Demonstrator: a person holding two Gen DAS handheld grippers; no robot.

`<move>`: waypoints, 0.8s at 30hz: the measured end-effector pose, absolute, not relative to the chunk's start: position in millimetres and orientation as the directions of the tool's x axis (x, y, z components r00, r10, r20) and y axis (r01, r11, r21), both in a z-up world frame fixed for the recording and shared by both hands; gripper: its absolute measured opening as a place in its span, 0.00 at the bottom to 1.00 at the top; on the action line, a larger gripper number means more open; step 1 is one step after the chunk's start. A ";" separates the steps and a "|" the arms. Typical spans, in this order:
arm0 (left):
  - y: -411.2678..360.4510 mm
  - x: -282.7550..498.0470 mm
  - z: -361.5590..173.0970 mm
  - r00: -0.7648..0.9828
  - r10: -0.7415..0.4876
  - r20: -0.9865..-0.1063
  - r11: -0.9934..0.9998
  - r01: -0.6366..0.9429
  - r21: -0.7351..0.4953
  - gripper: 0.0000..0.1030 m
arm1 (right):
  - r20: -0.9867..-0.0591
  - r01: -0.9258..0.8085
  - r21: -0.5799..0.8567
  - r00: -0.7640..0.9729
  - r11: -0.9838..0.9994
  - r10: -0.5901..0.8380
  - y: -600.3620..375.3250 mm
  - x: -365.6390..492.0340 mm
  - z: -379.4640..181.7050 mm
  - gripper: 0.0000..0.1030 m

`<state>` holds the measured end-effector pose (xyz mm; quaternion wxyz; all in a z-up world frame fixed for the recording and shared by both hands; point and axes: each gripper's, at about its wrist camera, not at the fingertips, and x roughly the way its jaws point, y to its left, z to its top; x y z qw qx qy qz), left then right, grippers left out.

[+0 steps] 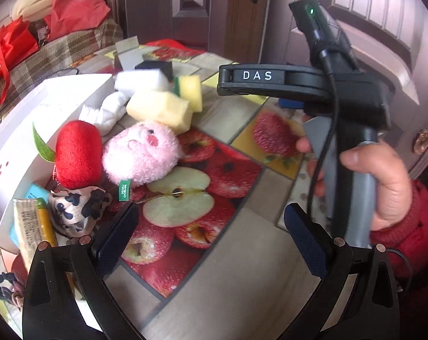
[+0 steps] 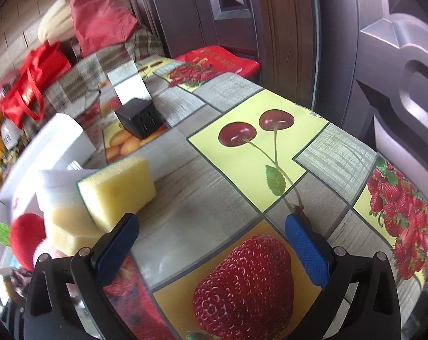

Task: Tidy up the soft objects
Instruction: 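Grasp the brown-white braided rope knot with left tool while right grasps pink plush ball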

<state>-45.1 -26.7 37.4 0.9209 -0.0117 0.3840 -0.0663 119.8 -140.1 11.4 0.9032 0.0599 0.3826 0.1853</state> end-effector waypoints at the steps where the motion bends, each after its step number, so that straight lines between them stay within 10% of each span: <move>1: -24.9 -58.2 48.5 0.727 -0.146 -0.671 0.989 0.123 -0.082 1.00 | -0.634 -0.295 0.291 0.653 0.910 0.414 -148.9 116.5 15.5 1.00; 9: 68.5 -167.1 109.0 0.877 0.021 -0.481 0.994 -0.068 -0.081 1.00 | -0.359 -0.558 0.296 0.687 0.775 0.632 -176.4 83.4 59.5 1.00; 24: 87.9 -190.5 10.6 0.594 0.009 -0.804 0.989 -0.121 -0.079 1.00 | -0.578 -0.877 0.081 0.346 0.474 0.739 -86.4 31.2 39.9 0.90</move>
